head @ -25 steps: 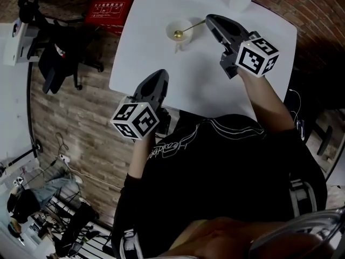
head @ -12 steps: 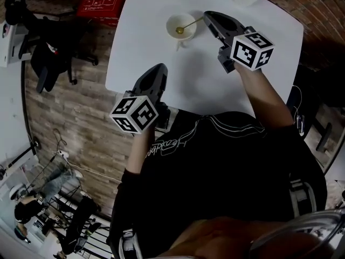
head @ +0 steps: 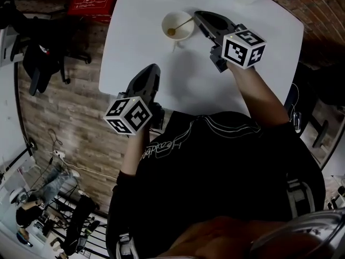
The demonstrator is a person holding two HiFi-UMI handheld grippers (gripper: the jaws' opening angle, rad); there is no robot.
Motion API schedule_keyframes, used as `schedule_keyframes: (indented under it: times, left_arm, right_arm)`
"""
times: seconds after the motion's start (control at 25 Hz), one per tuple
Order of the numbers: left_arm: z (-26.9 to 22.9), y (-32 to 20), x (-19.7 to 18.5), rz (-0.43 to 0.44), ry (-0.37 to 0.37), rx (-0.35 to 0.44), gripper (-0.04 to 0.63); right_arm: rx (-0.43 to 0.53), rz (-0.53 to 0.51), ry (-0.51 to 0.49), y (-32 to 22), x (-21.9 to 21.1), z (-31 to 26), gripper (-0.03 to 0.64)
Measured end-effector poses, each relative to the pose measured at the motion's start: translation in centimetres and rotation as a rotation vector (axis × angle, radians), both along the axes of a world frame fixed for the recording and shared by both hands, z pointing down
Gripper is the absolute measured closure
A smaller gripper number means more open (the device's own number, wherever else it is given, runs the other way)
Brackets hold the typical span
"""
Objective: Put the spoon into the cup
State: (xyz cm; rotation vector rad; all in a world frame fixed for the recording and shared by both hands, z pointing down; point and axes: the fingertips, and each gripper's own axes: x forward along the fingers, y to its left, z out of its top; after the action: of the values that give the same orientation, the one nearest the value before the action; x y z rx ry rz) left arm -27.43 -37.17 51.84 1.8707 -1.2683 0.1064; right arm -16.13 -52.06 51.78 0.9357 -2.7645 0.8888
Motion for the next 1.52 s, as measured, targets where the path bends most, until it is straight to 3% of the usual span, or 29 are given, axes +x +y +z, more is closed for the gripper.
schedule_keyframes:
  times: [0.64, 0.76, 1.0, 1.28, 1.52]
  left_arm:
    - [1.5, 0.3, -0.9, -0.026, -0.005, -0.021, 0.591]
    - [1.2, 0.4, -1.0, -0.031, 0.001, -0.009, 0.591]
    - [0.0, 1.2, -1.9, -0.040, 0.019, 0.018, 0.591]
    - [-4.4, 4.3, 1.6, -0.019, 0.021, 0.109, 0.591]
    - [-8.6, 8.0, 4.7, 0.010, 0.018, 0.194, 0.591]
  right_arm:
    - [-0.038, 0.038, -0.004, -0.5, 0.7, 1.6, 0.612]
    - [-0.038, 0.064, -0.020, -0.6, 1.1, 1.1, 0.516]
    - [-0.056, 0.135, -0.075, 0.8, 3.2, -0.7, 0.509]
    - [0.057, 0.043, -0.109, 8.4, 6.4, -7.2, 0.547]
    - [0.174, -0.052, -0.051, 15.0, 6.8, -10.4, 0.598]
